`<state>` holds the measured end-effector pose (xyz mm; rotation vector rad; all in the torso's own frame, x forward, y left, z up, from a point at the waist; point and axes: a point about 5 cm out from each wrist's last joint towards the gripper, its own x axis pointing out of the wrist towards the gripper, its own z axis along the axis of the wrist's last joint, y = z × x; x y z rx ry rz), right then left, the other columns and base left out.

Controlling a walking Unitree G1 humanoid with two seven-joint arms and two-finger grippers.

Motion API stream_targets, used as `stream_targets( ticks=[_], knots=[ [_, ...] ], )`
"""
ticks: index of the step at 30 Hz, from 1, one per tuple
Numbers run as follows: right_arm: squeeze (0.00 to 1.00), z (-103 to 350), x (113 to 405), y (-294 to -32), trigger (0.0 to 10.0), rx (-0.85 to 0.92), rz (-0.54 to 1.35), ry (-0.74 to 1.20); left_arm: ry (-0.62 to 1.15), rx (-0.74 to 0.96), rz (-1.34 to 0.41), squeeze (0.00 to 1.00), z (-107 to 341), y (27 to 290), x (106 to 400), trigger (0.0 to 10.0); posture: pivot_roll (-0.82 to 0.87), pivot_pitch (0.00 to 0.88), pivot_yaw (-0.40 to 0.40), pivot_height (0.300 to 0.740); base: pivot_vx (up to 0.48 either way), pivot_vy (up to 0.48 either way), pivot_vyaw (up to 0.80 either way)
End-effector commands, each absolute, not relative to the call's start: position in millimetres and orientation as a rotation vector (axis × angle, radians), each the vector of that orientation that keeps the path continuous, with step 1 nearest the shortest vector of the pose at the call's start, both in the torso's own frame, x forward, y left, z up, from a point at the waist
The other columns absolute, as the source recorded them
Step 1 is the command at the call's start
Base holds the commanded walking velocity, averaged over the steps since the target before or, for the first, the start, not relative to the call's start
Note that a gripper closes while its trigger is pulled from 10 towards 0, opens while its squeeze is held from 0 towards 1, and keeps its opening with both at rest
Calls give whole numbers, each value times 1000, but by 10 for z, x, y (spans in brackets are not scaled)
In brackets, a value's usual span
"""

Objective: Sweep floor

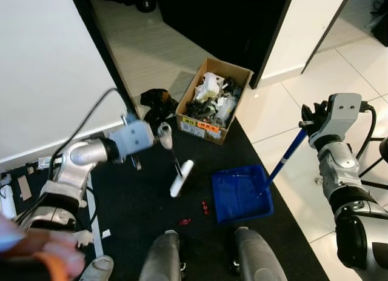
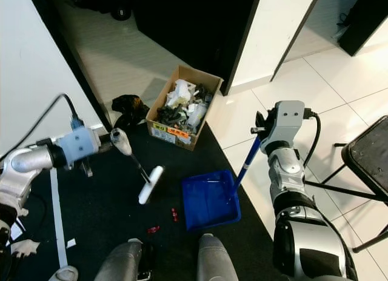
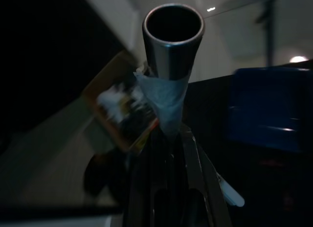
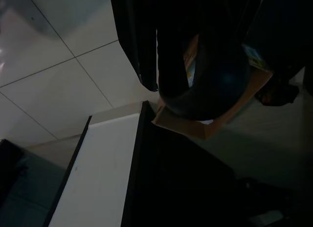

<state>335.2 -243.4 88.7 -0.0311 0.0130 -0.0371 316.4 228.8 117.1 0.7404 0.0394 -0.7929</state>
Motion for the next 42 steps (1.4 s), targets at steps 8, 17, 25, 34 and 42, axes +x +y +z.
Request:
stream_targets(
  ticks=[8, 17, 25, 34, 42],
  knots=[
    [0, 930, 3313, -2643, 10000, -19, -124, 7, 209, 793, -596, 0, 1211, 2634, 3226, 10000, 8, 123, 1, 740, 0, 0, 0],
    [0, 882, 3277, -2657, 10000, -25, -131, 21, 351, 794, -632, 0, 986, 2661, 3067, 10000, 23, 136, -4, 740, 0, 0, 0],
    [0, 892, 3302, -2642, 10000, -32, -133, 30, 427, 754, -750, 0, 865, 2397, 2936, 10000, 28, 146, -6, 740, 0, 0, 0],
    [0, 970, 3381, -2597, 10000, -50, -116, 23, 597, 838, -863, 0, 787, 2404, 2739, 10000, 41, 146, -11, 740, 0, 0, 0],
    [0, 1011, 3413, -2598, 10000, -51, -109, 20, 597, 900, -711, 0, 1192, 2691, 2863, 10000, 56, 117, -17, 740, 0, 0, 0]
  ],
)
